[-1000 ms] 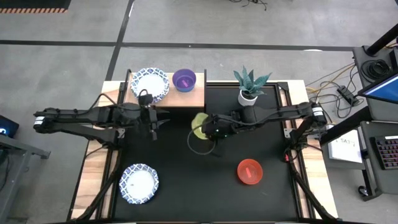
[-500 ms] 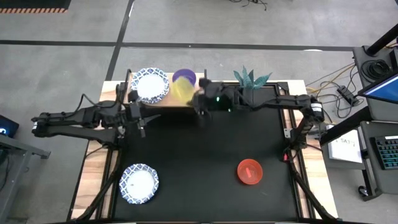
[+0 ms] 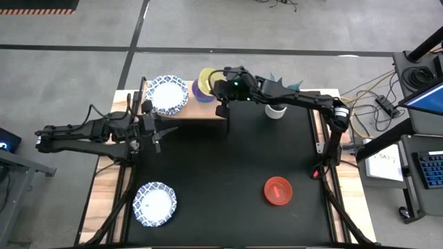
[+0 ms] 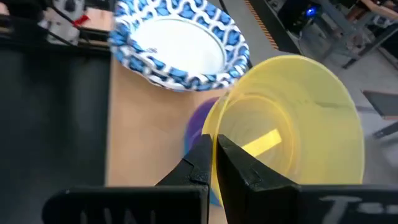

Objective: Place and stack bowls onto a shelf
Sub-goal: Stack the small yellow bowl on top of the small purple bowl on the shelf

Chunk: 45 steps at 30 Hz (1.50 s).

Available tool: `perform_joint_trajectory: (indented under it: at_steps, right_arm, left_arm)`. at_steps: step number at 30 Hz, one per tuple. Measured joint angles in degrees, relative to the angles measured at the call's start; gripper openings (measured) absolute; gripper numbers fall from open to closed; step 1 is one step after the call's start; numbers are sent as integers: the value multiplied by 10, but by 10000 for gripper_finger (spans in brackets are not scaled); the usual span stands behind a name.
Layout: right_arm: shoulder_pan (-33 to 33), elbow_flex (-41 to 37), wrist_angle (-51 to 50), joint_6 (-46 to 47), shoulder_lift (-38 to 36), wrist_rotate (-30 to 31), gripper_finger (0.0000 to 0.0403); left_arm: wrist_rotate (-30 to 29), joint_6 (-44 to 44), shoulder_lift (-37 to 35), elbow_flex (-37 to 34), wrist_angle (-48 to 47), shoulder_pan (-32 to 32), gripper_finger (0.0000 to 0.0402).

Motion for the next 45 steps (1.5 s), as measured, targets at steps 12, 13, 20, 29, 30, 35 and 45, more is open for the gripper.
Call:
perform_joint_trajectory:
  at_steps: [12,13,20,29,30,35,45]
  right_arm:
    - [-16,0,36,-25,38,0,9]
    - [-16,0,37,-25,39,0,9]
    - [-19,0,38,-13,40,0,37]
    - [-16,0,39,-3,39,0,104]
    - [-15,0,42,4,38,1,109]
    - [-12,0,89,50,35,0,108]
    - [-12,0,220,138,85,31,44]
  left_arm:
    - [0,2,0,0,-6,0,125]
    - [0,2,0,0,-6,0,125]
    - [0,2,0,0,-6,0,125]
    - [0,2,0,0,-6,0,125]
    - [0,2,0,0,-6,0,125]
    - [0,2,0,0,-6,0,125]
    - [0,2,0,0,-6,0,125]
